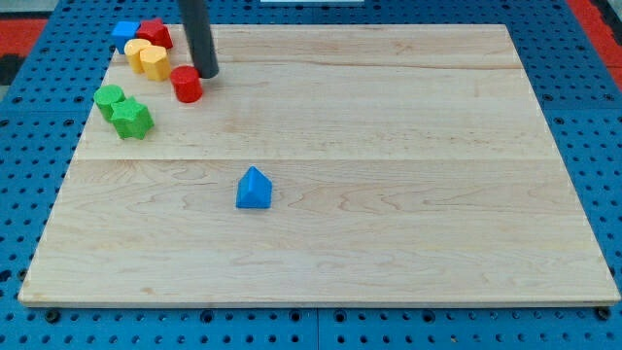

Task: Move robot arm to top of red star

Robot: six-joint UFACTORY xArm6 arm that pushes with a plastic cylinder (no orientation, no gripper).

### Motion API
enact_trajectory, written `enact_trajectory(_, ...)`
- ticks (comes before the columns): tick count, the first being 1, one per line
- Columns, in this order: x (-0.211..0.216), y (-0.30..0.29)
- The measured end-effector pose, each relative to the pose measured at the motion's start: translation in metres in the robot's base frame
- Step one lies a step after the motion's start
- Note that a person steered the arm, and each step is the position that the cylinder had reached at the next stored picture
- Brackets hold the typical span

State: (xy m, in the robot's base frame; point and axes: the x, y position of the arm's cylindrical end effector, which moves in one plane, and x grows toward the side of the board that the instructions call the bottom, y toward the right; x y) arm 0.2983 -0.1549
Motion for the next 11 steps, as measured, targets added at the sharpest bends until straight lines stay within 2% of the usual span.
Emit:
enact_trajectory(2,0.053,-0.018)
enact_trajectory(3,0.065,-0.018)
enact_trajectory(5,-0.070,0.012)
enact_trajectory(6,-0.107,0.020)
enact_trajectory(7,-0.107,0.012)
enact_trajectory(8,-0.107,-0.032)
enact_trajectory(11,-0.107,-0.051)
